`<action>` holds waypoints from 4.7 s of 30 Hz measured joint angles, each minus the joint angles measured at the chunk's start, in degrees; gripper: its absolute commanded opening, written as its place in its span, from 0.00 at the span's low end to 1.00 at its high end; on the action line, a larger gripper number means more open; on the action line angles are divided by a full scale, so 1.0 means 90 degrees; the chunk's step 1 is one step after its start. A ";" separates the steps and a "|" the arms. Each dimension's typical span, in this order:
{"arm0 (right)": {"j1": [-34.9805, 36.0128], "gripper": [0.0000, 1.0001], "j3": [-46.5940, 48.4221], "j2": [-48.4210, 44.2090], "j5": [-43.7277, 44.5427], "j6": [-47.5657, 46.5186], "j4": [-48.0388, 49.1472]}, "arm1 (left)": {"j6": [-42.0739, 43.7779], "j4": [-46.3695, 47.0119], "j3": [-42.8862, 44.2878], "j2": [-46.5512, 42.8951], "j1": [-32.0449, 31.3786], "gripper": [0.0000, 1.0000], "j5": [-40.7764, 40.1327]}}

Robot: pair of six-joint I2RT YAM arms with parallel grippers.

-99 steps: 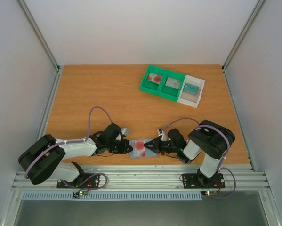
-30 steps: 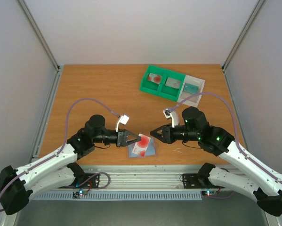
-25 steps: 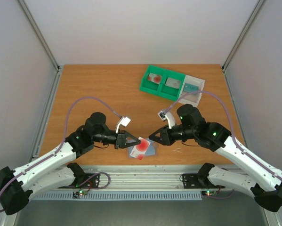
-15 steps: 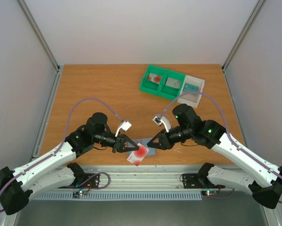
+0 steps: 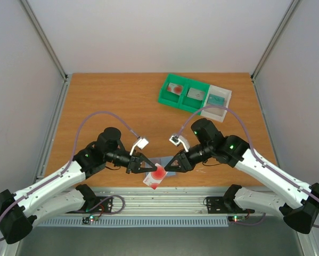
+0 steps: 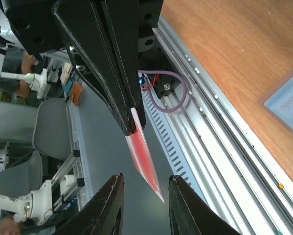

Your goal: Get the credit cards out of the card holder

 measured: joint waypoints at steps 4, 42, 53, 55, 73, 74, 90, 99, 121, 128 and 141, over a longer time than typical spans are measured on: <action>0.0022 0.26 -0.0063 0.0039 -0.0129 -0.0032 0.0039 | 0.0000 0.0017 0.0000 -0.0066 0.0000 0.00 0.0015; -0.0092 0.01 0.0019 0.0206 0.4109 0.1316 0.1117 | 0.0658 -0.2011 0.0532 -0.0350 0.0002 0.99 -0.4250; -0.1523 0.01 0.0053 0.1627 0.4636 0.1877 0.2324 | 0.0396 -0.1957 0.0080 0.0272 0.0189 0.99 -0.4864; -0.1722 0.01 0.0107 0.1921 0.4660 0.2008 0.2560 | 0.0393 -0.1955 0.0022 0.0376 0.0226 0.99 -0.4906; -0.2854 0.01 0.2429 0.5027 0.5190 0.2968 0.3944 | 0.0359 -0.1863 -0.0131 0.0556 0.0318 0.99 -0.4932; -0.2892 0.01 0.2523 0.5168 0.5185 0.2994 0.3978 | 0.0338 -0.1860 -0.0131 0.0556 0.0318 0.99 -0.4908; -0.3162 0.01 0.4636 0.7128 0.4799 0.3281 0.3740 | 0.0070 -0.1719 -0.0226 0.0554 0.0323 0.99 -0.4595; -0.3186 0.01 0.5421 0.7905 0.4721 0.3296 0.3286 | 0.0078 -0.1719 -0.0228 0.0476 0.0325 0.99 -0.4546; -0.3300 0.16 0.6555 0.8563 0.4911 0.3118 0.2596 | 0.0092 -0.1736 -0.0299 0.0396 0.0325 0.97 -0.4561; -0.3339 0.20 0.6586 0.8553 0.4877 0.2926 0.2254 | 0.0078 -0.1787 -0.0306 0.0583 0.0325 0.92 -0.4663; -0.3327 0.23 0.5566 0.6963 0.4010 0.2591 0.1710 | -0.0284 -0.1705 -0.0376 0.0942 0.0325 0.83 -0.4337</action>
